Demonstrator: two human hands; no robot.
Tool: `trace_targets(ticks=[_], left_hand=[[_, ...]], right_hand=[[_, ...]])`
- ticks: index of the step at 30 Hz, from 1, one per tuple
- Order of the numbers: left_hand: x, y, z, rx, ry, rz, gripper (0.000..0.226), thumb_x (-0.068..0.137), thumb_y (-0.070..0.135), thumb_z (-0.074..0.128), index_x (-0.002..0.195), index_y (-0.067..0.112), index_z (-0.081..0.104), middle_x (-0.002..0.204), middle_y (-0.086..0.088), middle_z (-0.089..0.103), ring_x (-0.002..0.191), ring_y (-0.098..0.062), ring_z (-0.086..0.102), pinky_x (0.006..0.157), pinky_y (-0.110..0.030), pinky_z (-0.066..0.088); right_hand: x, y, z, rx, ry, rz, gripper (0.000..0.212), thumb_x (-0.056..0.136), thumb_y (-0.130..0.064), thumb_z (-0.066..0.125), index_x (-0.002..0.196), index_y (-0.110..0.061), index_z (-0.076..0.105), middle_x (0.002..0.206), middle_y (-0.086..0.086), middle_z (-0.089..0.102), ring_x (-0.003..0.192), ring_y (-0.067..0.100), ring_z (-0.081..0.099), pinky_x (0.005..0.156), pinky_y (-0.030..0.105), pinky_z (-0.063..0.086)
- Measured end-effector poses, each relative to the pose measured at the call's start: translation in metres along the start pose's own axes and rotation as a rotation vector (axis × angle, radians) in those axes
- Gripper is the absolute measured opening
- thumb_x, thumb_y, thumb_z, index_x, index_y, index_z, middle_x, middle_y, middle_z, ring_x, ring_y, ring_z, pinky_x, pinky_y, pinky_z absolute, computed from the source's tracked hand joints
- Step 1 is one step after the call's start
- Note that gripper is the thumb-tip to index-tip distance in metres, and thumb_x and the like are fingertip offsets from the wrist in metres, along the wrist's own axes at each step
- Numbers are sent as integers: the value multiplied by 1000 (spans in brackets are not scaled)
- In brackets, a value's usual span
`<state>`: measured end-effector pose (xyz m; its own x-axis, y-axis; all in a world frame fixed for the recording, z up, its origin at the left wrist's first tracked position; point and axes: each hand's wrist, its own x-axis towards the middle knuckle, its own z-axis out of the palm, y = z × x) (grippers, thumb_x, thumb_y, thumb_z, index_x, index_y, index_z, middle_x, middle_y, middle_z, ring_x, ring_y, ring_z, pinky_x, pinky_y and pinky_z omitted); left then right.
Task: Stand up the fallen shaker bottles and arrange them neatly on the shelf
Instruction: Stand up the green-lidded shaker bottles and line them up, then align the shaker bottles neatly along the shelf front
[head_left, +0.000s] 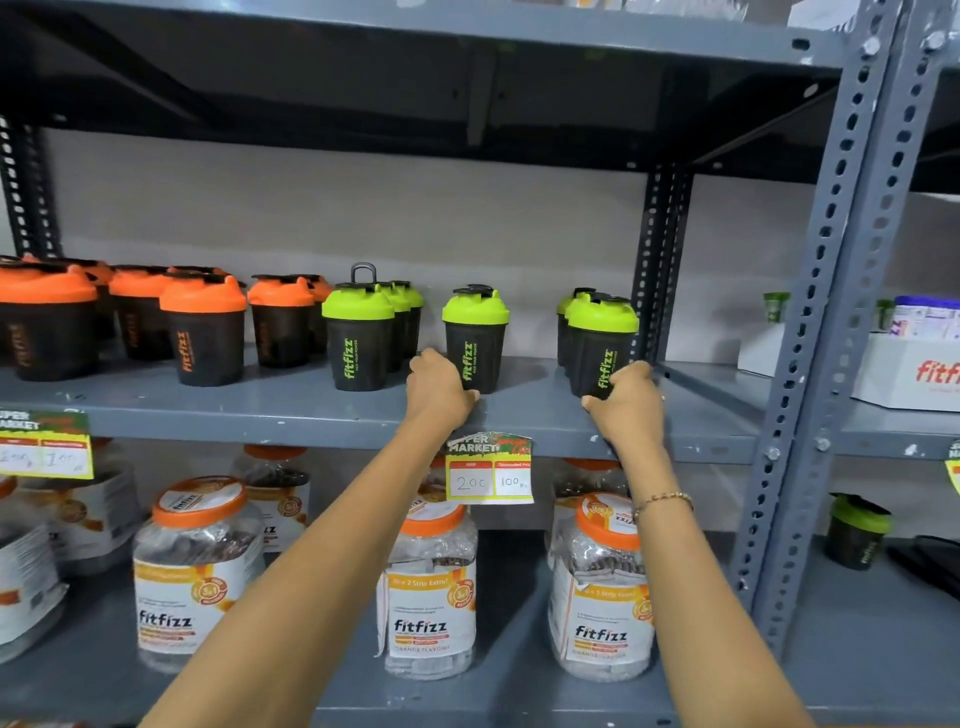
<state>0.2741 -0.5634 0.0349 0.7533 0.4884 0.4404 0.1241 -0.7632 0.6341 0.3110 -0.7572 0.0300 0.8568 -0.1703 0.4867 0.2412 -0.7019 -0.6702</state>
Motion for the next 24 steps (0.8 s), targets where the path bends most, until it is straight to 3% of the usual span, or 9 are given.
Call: trace_targets(ticks=[3,6,8,11,13,15,17,19,24], left_hand=[[-6,-38,-26,-23,127,103,45,86,24,67,122,4,50,117,-13,60,113,-30,55,90,-37,42],[1,-88,-65,-62,271,167,22,86,22,66,102,8,66,92,-10,72,99,-28,64,85,-35,48],[7,-119,-94,-46,400,156,22,85,18,66,104,8,64,103,-15,66,102,-31,60,90,-36,44],[13,-156,-135,-21,594,31,53,82,11,69,127,-1,44,130,-23,41,119,-36,39,98,-33,29],[22,-175,-155,-42,560,-72,74,80,11,72,138,-6,28,141,-25,27,127,-39,31,106,-36,26],[34,-191,-166,-57,427,-142,92,79,15,75,144,-9,15,146,-26,18,133,-41,25,112,-40,22],[45,-201,-174,-89,289,-199,102,76,20,79,145,-9,9,148,-26,17,136,-41,26,114,-42,23],[56,-204,-179,-116,176,-254,104,73,26,81,144,-8,12,148,-25,22,135,-40,30,112,-44,28],[73,-208,-175,-53,86,-283,95,71,35,82,136,-4,24,140,-23,39,129,-39,40,106,-46,36]], right_hand=[[-31,-39,19,68,-12,-136,15,86,-16,64,100,-10,62,109,12,69,107,32,62,85,34,48],[-53,-91,49,184,-92,-254,2,83,-14,63,85,-14,64,96,13,73,99,32,65,82,35,50],[-63,-124,72,247,-164,-308,8,81,-16,66,88,-13,66,96,14,73,100,33,65,86,37,51],[-71,-165,101,260,-331,-278,47,79,-29,73,116,-4,57,117,16,67,113,31,60,93,34,46],[-73,-182,118,238,-402,-239,82,74,-37,78,131,5,38,133,20,53,124,33,51,98,37,43],[-70,-194,134,237,-459,-200,110,69,-41,82,140,12,17,146,26,37,134,35,41,107,42,39],[-67,-202,147,219,-506,-166,122,68,-40,83,144,14,3,152,27,24,139,36,33,111,44,34],[-66,-207,156,225,-511,-129,122,70,-35,83,144,12,-1,153,26,23,139,36,33,112,43,34],[-64,-206,165,258,-415,-72,85,75,-25,80,132,1,23,139,19,45,126,34,48,99,38,43]])
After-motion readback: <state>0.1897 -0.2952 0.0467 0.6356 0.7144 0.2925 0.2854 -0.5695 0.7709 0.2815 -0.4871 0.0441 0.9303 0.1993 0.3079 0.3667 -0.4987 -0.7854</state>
